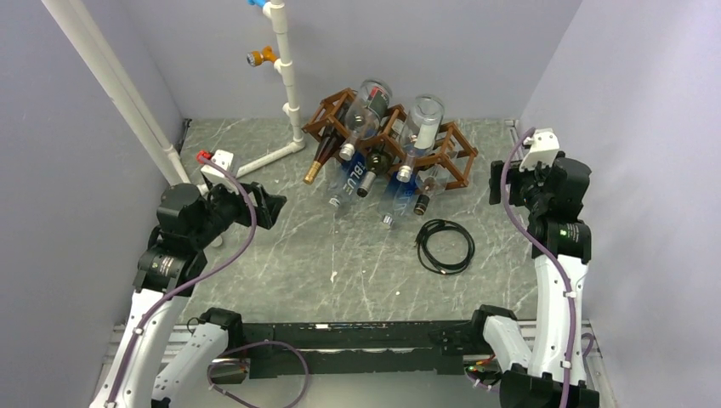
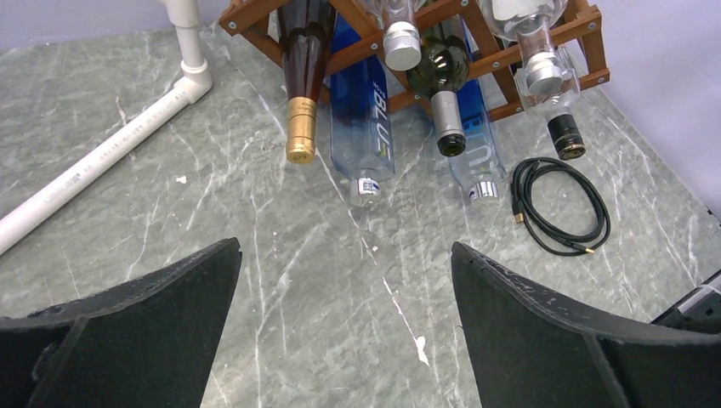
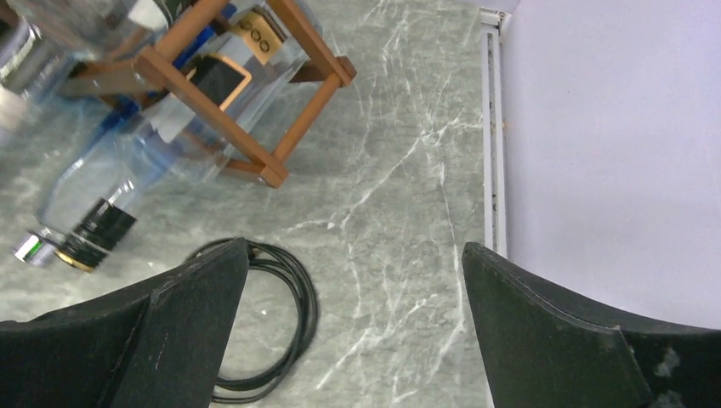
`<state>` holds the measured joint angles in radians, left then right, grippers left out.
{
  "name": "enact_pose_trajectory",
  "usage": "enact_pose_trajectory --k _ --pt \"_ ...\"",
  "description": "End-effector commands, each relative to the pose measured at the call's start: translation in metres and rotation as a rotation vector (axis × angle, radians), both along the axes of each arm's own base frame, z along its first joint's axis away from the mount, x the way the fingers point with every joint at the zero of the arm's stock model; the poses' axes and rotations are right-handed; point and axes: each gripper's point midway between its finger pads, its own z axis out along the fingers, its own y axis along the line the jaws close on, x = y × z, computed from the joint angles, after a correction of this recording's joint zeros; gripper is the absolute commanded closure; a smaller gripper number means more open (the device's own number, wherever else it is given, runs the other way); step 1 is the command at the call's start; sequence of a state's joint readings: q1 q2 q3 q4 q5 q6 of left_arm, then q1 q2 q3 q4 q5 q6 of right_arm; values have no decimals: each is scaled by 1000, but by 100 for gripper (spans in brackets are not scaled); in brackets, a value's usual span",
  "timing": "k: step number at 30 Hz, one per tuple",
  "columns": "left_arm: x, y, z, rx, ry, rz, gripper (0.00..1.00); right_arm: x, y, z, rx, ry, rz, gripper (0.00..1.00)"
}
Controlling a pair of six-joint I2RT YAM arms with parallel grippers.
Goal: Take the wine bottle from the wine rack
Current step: Pick up the wine bottle from the wine rack.
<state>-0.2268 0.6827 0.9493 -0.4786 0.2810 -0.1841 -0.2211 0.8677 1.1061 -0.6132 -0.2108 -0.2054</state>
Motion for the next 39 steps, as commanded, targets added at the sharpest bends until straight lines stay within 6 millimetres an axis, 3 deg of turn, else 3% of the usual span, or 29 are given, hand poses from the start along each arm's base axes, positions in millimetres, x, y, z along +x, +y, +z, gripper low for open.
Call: enact_pose_trajectory --k 1,9,17,27,39 --pt "3 -5 15 -8 -31 -17 1 -4 1 -22 -120 43 113 0" --pt "-6 -14 19 -9 -88 -59 1 -17 34 -23 -31 16 329 0" --pt "-15 -19 8 -56 -96 -87 1 -15 47 -32 17 0 410 0" --pt "0 -36 -2 -93 -15 -136 1 -25 56 -13 10 -66 417 0" --pt "14 -43 -12 -105 31 -143 1 -29 77 -23 130 -60 493 0"
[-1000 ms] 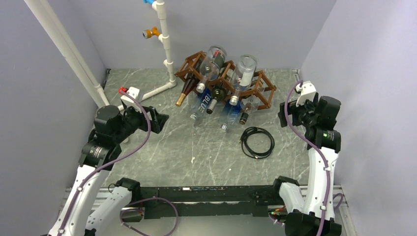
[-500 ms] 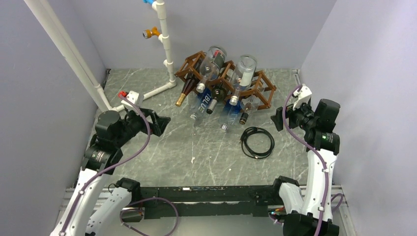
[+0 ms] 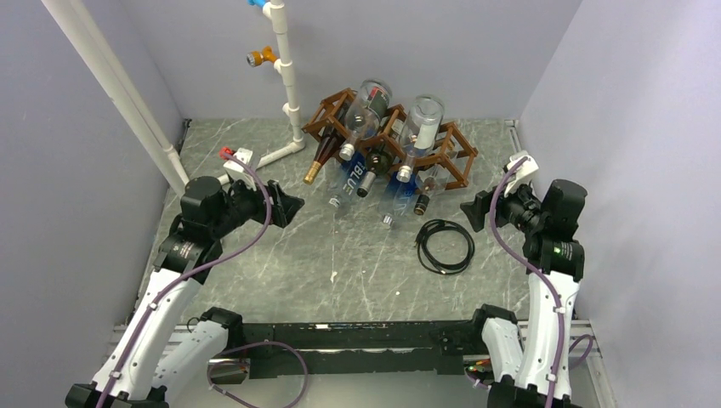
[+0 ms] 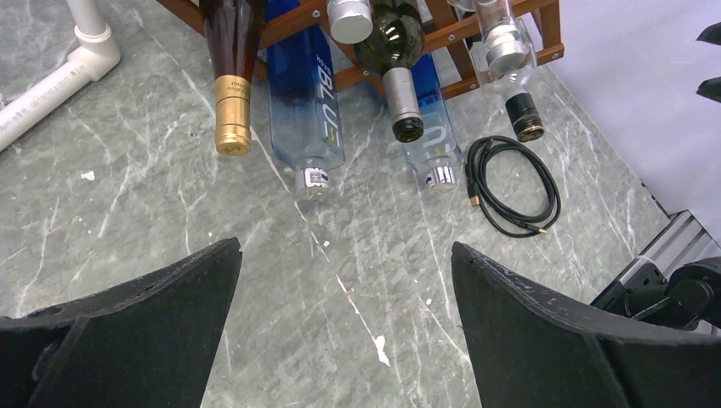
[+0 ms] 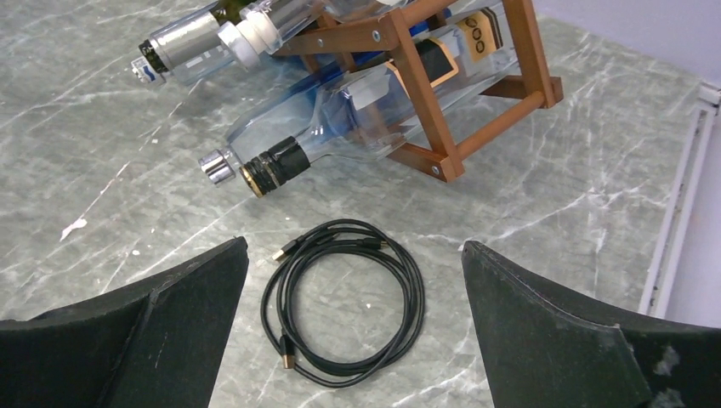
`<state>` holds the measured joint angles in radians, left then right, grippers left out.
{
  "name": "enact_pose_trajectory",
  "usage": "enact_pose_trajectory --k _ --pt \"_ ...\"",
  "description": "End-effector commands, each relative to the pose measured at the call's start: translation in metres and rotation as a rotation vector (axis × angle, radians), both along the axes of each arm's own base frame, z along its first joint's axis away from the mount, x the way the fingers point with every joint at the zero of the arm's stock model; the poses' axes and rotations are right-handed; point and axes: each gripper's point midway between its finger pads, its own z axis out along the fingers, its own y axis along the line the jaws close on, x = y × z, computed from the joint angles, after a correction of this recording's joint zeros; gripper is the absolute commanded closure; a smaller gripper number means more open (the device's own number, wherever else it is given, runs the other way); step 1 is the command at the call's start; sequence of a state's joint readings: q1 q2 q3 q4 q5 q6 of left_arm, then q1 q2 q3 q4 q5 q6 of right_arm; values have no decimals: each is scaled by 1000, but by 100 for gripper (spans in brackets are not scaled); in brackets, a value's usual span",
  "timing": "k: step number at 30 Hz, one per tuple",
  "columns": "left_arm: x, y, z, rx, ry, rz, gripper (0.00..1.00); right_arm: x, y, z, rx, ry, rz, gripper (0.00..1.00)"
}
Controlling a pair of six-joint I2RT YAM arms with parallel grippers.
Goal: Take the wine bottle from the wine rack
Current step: Pick up the wine bottle from the wine rack.
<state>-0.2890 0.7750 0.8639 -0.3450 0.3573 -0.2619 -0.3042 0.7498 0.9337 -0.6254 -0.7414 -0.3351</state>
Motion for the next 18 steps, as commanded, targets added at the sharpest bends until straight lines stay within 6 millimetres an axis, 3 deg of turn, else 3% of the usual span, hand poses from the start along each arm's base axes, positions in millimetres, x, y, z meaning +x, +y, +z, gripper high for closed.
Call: enact_pose_trajectory --k 1,7,18 --pt "3 -5 17 -32 -52 -15 1 5 9 10 42 -31 48 0" --pt "3 -10 25 -53 -52 -40 1 8 9 6 52 -27 52 0" --pt "9 -12 18 -43 -37 -44 1 8 12 -3 64 -9 71 0"
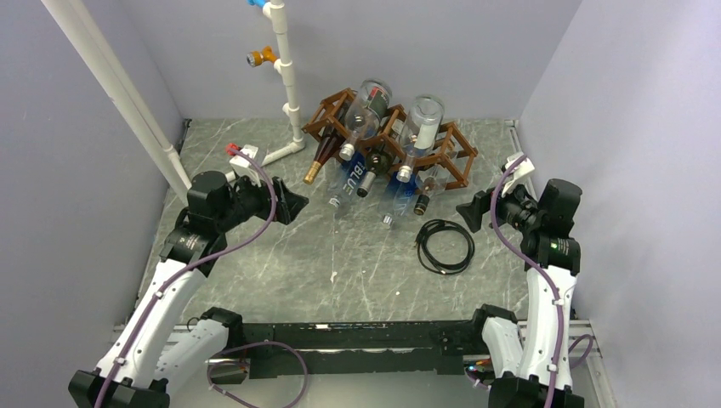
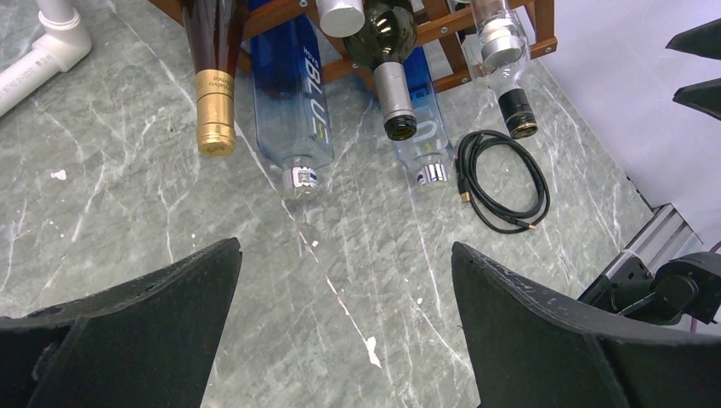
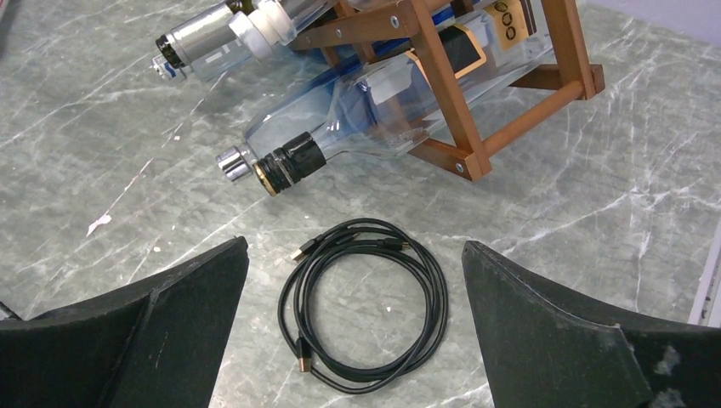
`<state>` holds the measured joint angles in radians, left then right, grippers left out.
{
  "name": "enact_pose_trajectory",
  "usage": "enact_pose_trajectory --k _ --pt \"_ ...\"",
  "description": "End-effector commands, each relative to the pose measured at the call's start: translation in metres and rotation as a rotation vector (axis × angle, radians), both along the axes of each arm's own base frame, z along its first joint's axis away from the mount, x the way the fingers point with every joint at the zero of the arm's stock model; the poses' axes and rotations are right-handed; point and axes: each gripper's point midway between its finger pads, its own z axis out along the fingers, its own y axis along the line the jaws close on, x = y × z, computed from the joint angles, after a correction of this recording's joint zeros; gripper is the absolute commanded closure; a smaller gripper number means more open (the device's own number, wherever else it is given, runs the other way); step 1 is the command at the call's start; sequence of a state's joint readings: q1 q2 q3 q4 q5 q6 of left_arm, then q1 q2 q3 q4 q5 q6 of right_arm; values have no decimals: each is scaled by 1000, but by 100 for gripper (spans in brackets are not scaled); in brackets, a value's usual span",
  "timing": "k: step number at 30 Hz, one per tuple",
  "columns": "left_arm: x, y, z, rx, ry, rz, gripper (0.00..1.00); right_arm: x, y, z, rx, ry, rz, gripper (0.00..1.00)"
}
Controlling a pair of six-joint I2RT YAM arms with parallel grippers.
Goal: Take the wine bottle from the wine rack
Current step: Pick up the wine bottle from the wine rack.
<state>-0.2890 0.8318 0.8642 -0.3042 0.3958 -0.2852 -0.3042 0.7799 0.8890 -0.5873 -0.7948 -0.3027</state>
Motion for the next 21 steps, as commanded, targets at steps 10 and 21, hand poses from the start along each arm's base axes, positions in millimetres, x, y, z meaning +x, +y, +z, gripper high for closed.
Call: enact_pose_trajectory --k 10,21 --pt "15 -6 21 -11 -53 -12 1 0 5 10 7 -34 47 0" --pt "45 -25 37 -87 3 -30 1 4 1 9 27 -24 43 0"
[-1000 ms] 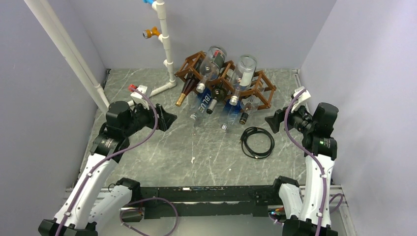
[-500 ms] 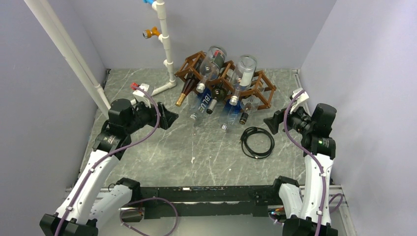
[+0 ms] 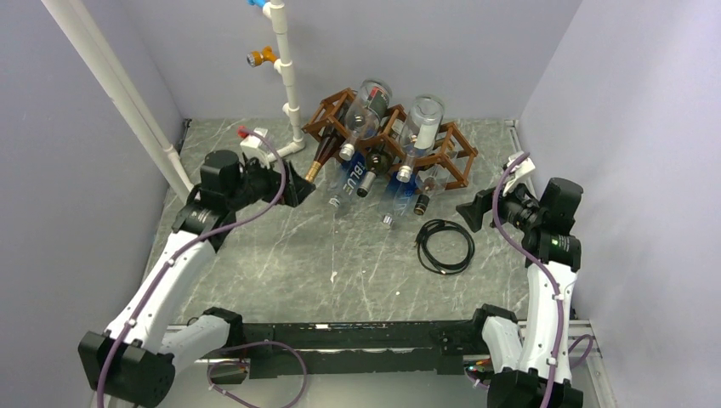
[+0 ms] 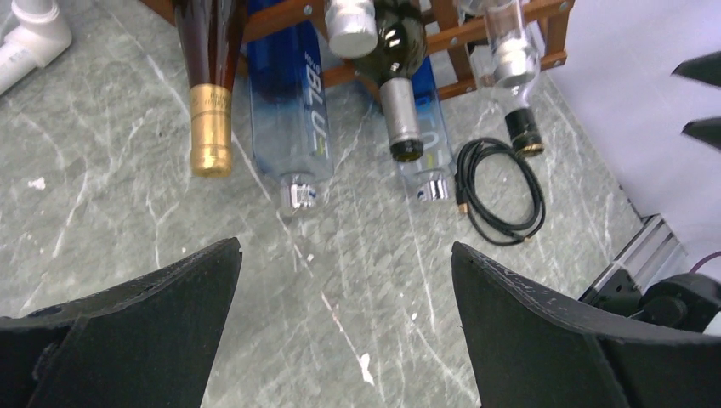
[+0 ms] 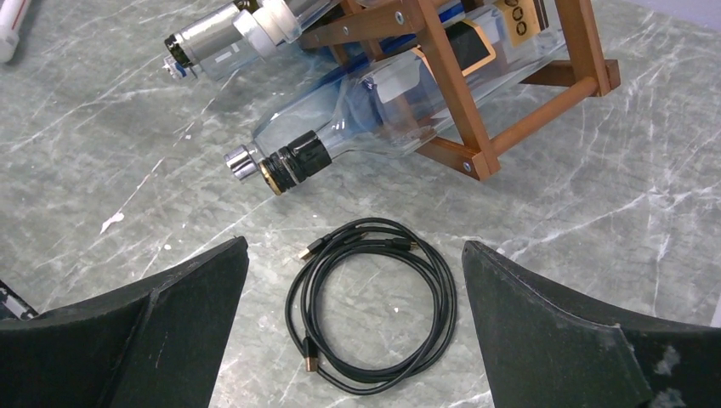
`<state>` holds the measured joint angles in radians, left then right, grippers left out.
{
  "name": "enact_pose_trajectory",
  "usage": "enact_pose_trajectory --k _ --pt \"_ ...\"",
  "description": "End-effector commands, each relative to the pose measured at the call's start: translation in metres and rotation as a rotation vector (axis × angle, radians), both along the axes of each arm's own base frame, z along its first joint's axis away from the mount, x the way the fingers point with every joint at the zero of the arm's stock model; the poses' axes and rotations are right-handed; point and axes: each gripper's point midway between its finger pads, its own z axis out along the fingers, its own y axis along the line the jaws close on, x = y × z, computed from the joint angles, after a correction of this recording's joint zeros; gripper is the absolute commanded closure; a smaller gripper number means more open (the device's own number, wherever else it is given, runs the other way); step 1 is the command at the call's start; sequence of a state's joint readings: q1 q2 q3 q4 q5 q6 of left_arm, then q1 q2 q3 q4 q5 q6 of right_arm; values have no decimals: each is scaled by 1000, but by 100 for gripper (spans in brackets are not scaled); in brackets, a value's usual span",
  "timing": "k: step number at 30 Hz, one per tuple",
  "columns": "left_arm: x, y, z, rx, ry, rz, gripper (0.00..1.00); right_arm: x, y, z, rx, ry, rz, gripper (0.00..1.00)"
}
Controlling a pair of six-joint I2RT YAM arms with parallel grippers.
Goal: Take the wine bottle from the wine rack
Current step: Pick up the wine bottle from the wine rack.
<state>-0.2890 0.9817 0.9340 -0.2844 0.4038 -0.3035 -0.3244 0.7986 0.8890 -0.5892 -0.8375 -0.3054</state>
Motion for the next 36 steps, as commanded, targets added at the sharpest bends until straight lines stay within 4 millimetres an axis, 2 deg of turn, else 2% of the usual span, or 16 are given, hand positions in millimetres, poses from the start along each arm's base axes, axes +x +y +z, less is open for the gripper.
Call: enact_pose_trajectory --k 1,8,12,17,24,31,36 --pt "24 -18 46 -100 -56 -23 1 4 1 12 8 -36 26 0" --pt "70 -40 55 -119 -18 23 1 5 1 9 31 -33 33 0" --pt "101 -58 48 -80 11 34 7 4 1 6 42 -32 41 0" --pt "131 -79 33 -17 47 54 14 4 2 3 46 -42 48 0" --pt "148 -96 20 59 66 51 21 3 3 -6 50 -38 56 0" --pt "158 -116 9 36 91 -2 29 1 4 -14 56 -24 61 0" --pt "164 -126 2 37 106 -13 30 0 5 -16 58 -19 63 0"
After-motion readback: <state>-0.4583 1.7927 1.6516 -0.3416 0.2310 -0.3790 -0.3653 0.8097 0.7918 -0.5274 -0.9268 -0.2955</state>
